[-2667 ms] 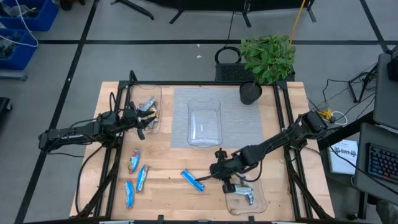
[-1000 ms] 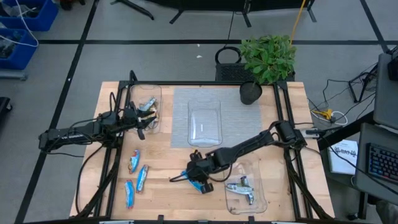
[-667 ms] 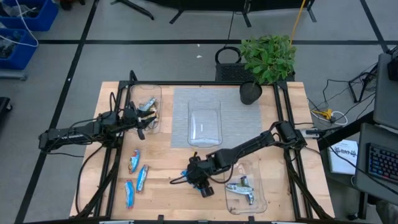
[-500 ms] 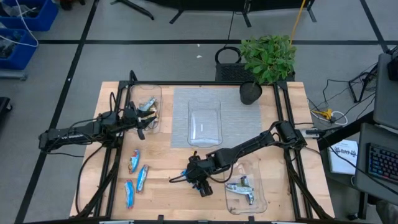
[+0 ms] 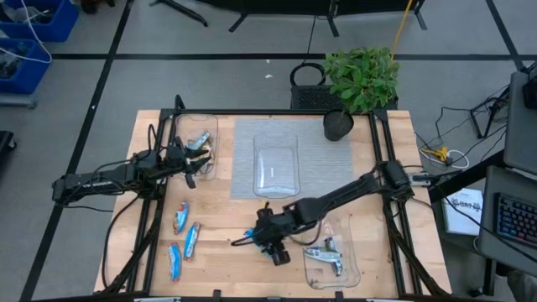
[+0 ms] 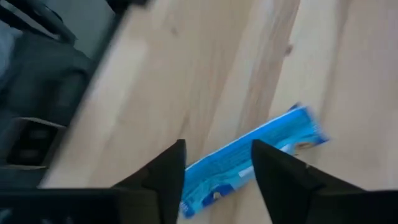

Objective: Pick and place Granola Bars by type
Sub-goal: Put the blue granola bar into the bottom right transparent bin

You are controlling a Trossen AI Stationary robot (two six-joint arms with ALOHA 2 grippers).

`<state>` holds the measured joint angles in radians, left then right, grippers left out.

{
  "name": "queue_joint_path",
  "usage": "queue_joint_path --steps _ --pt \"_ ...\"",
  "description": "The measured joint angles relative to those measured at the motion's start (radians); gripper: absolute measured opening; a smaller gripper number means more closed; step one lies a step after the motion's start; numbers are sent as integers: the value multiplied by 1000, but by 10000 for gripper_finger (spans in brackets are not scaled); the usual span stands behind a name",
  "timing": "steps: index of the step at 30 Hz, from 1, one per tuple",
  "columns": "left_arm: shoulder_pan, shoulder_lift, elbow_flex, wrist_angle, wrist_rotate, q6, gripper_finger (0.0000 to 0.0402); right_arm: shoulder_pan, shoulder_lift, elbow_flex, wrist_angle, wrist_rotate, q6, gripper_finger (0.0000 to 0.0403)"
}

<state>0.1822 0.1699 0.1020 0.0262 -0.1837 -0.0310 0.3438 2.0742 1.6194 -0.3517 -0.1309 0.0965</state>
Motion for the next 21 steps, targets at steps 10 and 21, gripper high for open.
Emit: queue_joint_path --steps 10,21 --pt "0 0 0 0 0 0 127 51 -485 -293 25 126 -71 62" --pt "0 0 0 82 0 23 127 33 -1238 -1156 577 397 0 34"
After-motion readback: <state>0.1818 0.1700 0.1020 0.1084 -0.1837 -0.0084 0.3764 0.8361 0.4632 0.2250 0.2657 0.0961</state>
